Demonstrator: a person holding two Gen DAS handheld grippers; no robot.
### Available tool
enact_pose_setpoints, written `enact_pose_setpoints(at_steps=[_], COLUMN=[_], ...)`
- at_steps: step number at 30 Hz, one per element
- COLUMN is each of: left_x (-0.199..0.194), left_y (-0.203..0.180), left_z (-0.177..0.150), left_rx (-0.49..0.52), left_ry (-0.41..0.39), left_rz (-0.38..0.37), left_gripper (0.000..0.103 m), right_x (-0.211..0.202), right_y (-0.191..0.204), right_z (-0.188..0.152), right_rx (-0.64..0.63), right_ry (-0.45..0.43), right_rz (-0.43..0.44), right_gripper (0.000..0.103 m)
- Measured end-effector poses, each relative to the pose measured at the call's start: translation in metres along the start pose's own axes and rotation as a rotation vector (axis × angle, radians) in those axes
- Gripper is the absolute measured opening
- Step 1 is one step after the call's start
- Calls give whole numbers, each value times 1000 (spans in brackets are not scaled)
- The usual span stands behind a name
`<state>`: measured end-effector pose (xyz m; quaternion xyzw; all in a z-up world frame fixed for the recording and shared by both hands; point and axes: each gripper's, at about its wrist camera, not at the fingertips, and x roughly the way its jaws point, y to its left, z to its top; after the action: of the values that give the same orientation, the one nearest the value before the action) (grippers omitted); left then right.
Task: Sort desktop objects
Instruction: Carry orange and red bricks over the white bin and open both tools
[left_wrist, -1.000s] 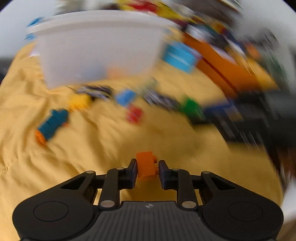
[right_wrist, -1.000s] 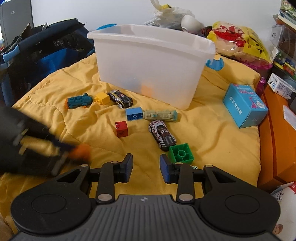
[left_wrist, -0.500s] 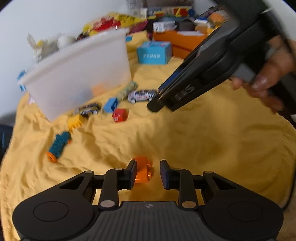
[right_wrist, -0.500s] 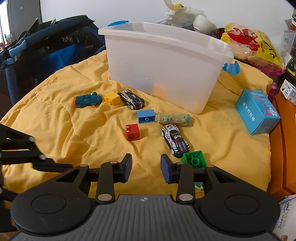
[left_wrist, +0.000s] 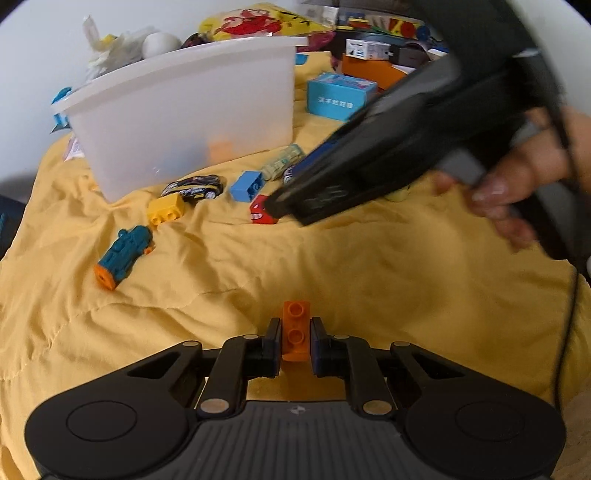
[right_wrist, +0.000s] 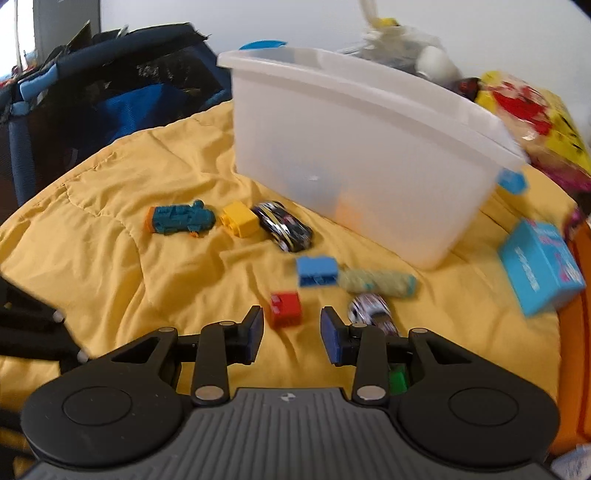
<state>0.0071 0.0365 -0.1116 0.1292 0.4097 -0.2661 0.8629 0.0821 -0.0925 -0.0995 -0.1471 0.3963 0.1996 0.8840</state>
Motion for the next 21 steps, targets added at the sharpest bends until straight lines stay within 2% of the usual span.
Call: enact_pose_setpoints(at_steps=[4,6,8,14,17,21], left_x=[-1,0,0,-9,-20,-33], left_y=[6,8,10,13,12,9], left_z=[-1,-1,-1,10,24,46], left_rx=[-52,-65,-81,-131,-139,-135], left_ry=[-5,-5,-5,-23,-57,-101], left_rz=[-4,0,2,30,61,116], left_gripper=[18,18,18,18,18,18], right_x=[27,33,29,-7,-28,-56], right_y=[1,-1,-3,-12,-21,-27], right_z=[5,2,-2,-15,-22,-25], right_rx=[-12,-4,-7,40,87,124], right_ry=[63,79,73,76,73,18], right_rz=[-14,19,38,3,-19,-47], right_gripper=[37,24,22,22,22,22])
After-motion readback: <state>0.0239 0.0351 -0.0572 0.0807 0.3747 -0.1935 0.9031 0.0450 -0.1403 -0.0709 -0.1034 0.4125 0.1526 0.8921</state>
